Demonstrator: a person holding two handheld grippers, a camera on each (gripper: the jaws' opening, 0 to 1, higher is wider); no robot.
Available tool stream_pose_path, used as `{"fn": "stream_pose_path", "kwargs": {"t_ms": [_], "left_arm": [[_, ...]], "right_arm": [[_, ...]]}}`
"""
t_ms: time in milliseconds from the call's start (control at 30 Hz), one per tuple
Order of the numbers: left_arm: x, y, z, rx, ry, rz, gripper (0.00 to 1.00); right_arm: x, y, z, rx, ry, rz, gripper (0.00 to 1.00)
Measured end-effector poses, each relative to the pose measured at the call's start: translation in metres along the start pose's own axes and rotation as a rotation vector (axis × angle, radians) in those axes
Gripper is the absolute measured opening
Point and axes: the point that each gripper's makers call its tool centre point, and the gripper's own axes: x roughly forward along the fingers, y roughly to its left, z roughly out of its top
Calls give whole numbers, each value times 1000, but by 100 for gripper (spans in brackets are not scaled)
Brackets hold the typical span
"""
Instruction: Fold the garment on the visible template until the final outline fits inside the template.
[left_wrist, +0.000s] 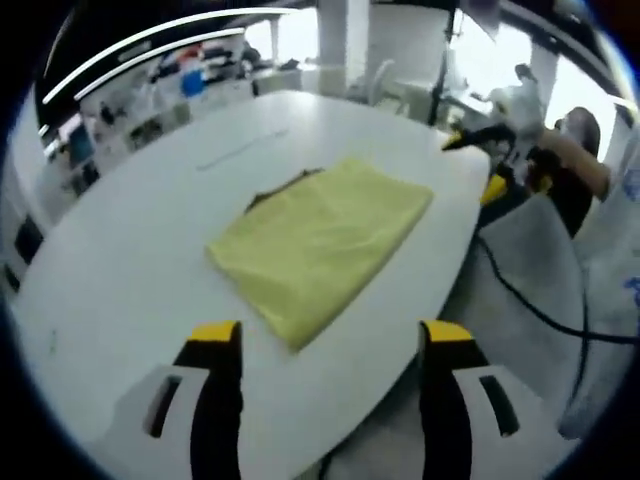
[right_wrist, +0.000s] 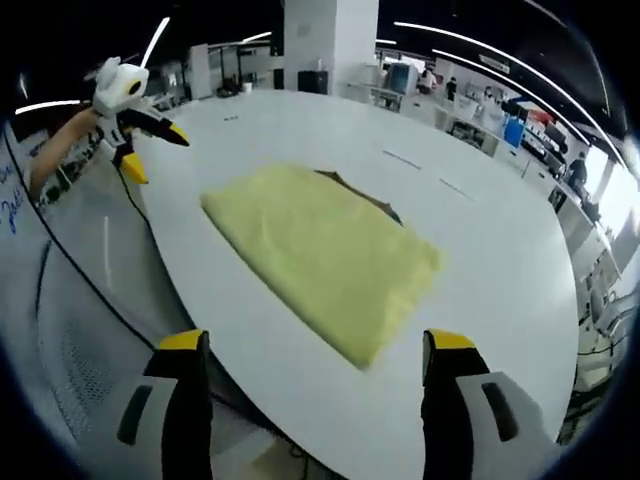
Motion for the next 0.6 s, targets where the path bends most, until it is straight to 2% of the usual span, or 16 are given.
{"fn": "stream_pose_path", "kwargs": {"t_ms": [200, 600], "left_arm": [[-6, -11, 10, -3, -48, -30, 79], [-15, -21, 16, 5, -83, -44, 94]], "right_arm": [[-9, 7, 14, -23, -43, -4, 100], [-21, 14, 25, -16, -96, -10, 100]]}}
